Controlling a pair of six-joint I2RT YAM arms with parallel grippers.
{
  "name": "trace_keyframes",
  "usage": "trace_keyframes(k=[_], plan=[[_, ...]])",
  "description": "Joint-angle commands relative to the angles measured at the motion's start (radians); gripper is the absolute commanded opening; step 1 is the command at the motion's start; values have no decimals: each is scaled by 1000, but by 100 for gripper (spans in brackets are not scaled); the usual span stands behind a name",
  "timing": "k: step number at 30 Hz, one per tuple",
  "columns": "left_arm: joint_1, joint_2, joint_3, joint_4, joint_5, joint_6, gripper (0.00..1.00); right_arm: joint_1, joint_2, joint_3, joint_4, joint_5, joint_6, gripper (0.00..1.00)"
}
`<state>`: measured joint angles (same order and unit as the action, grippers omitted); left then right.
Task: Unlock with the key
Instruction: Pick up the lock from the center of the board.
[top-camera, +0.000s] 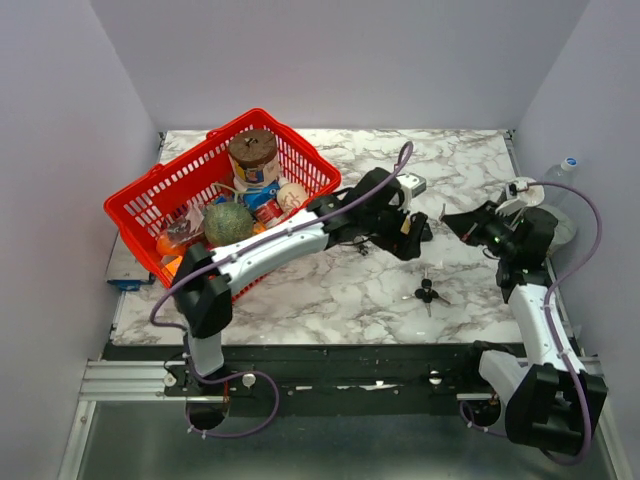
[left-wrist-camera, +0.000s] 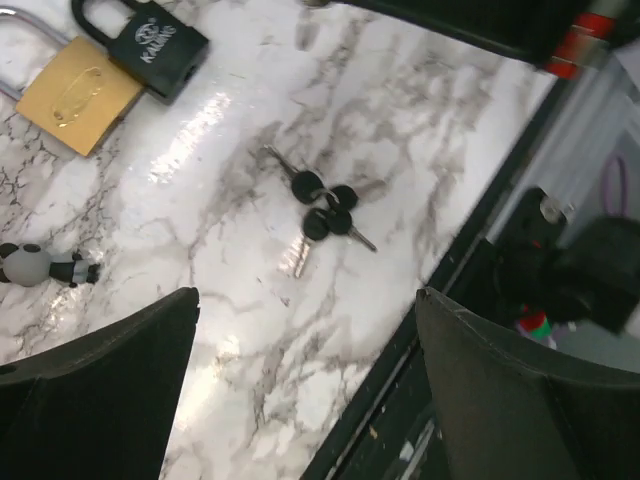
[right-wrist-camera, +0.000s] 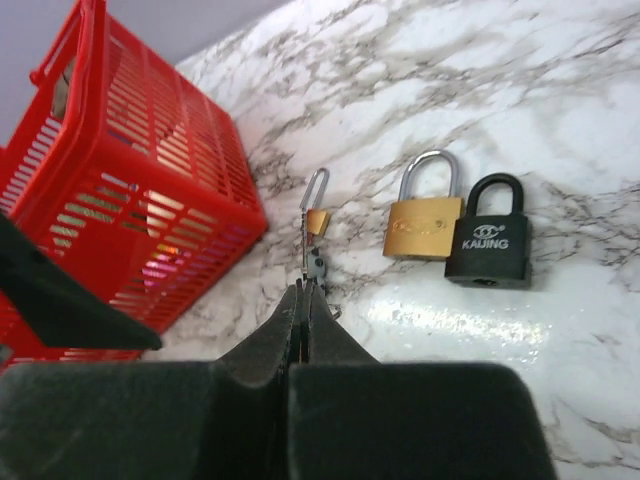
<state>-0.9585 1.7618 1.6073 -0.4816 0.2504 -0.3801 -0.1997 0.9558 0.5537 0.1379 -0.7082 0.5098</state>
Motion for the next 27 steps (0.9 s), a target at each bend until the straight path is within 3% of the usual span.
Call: trace_keyframes(k=[1,8,14,27], plan=[[30,201,192,-109,-161,-147,94,-61,-3,17,143,-100,94,1],[113,432,319,-184,-238,-218,94,-73,-35,2,160,-129,111,1],[130,499,309,-153,-243,-229,95,-73,1,0,170,-157,116,1],[129,654,450,-155,-301,-218,91,-73,11,-14,204,-183,131,1]])
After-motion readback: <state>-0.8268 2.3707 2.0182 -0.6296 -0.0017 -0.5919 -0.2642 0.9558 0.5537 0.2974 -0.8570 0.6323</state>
